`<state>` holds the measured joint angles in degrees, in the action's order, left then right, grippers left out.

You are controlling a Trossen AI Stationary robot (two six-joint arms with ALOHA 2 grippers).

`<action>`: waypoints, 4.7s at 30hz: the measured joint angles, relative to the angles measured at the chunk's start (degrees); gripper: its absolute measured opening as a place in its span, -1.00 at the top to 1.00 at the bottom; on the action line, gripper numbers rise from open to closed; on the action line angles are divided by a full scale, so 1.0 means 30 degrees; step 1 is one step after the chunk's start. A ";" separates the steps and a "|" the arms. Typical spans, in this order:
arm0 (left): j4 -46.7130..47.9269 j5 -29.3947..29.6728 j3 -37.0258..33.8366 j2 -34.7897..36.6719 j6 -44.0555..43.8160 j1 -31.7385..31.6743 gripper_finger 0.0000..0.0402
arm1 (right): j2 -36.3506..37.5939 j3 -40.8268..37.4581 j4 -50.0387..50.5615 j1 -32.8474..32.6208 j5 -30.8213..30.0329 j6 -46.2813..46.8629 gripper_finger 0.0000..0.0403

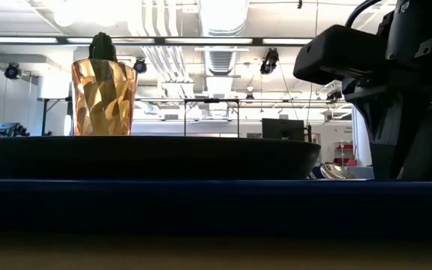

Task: Pick and place plate/cup/fork/spoon on tray
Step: Adjust the blue serving tray, then return to Home Position

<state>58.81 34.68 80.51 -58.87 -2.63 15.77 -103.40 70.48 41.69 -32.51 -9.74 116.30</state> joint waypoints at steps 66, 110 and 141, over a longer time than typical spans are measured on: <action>-0.0264 -0.0068 -0.0079 0.0022 -0.0036 0.0007 0.97 | 0.1263 -0.2900 0.0768 1.1089 0.2896 -2.3514 0.96; 0.0189 -0.0219 -0.0087 0.0321 -0.0015 0.0000 0.97 | 0.1307 -0.2965 0.2682 1.3381 0.2064 -2.5505 0.96; 0.5258 -0.0610 -0.0105 0.4761 -0.4100 0.0007 0.97 | 0.5843 0.7705 0.0595 1.1726 0.0697 -3.3262 0.96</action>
<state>74.58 32.85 80.19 -44.59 -14.93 15.79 -85.87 93.59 43.48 2.67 -7.65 16.52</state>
